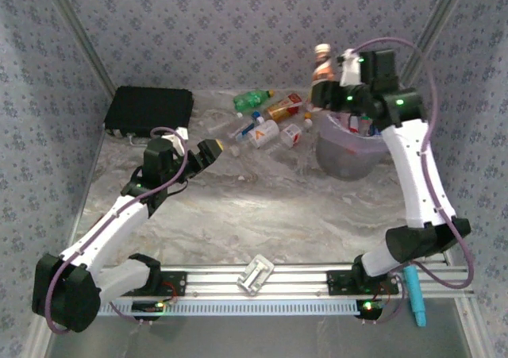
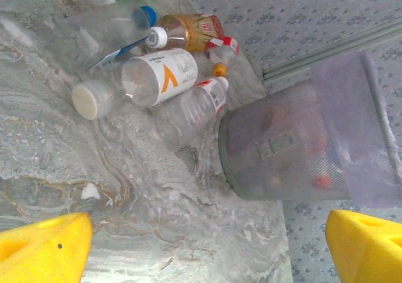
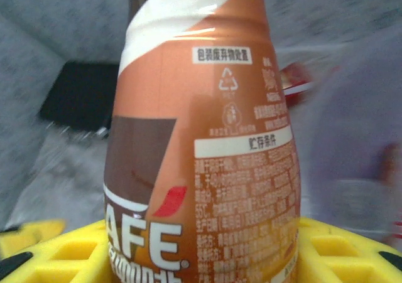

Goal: Put the plastic bottles in the bin

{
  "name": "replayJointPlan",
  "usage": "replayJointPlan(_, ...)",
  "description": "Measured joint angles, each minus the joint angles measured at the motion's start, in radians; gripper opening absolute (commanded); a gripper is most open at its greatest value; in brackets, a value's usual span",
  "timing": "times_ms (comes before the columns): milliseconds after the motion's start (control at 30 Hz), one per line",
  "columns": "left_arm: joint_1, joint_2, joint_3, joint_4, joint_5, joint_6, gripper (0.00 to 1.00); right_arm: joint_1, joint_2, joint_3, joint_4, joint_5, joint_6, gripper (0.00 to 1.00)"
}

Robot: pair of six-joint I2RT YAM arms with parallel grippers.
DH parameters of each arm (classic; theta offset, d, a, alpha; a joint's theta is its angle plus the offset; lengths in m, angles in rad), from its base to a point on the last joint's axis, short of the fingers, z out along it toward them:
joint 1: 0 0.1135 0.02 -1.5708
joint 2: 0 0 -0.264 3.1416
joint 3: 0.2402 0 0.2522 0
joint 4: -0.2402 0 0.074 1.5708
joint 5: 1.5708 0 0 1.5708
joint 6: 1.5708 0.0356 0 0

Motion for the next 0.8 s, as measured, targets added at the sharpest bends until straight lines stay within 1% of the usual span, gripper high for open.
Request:
replayJointPlan(167, -0.031, 0.004, 0.040, -0.044, -0.034, 0.027, 0.94, -0.142, 0.027, 0.046, -0.081, 0.135, -0.012, 0.49)
replayJointPlan(267, -0.035, 0.004, 0.044, -0.075, -0.052, 0.040, 0.94, -0.198, 0.066, 0.043, -0.123, 0.195, -0.022, 0.49)
replayJointPlan(367, -0.035, 0.004, 0.044, -0.107, -0.067, 0.049, 0.93, -0.237, 0.100, 0.023, -0.146, 0.228, -0.030, 0.49)
replayJointPlan(533, -0.035, 0.004, 0.044, -0.132, -0.082, 0.052, 0.92, -0.274, 0.145, -0.021, -0.169, 0.246, -0.046, 0.50)
replayJointPlan(600, -0.035, 0.004, 0.044, -0.140, -0.090, 0.052, 0.92, -0.276, 0.152, -0.040, -0.173, 0.248, -0.048, 0.54)
replayJointPlan(800, -0.035, 0.004, 0.044, -0.148, -0.097, 0.052, 0.92, -0.275, 0.164, -0.076, -0.183, 0.244, -0.060, 0.60)
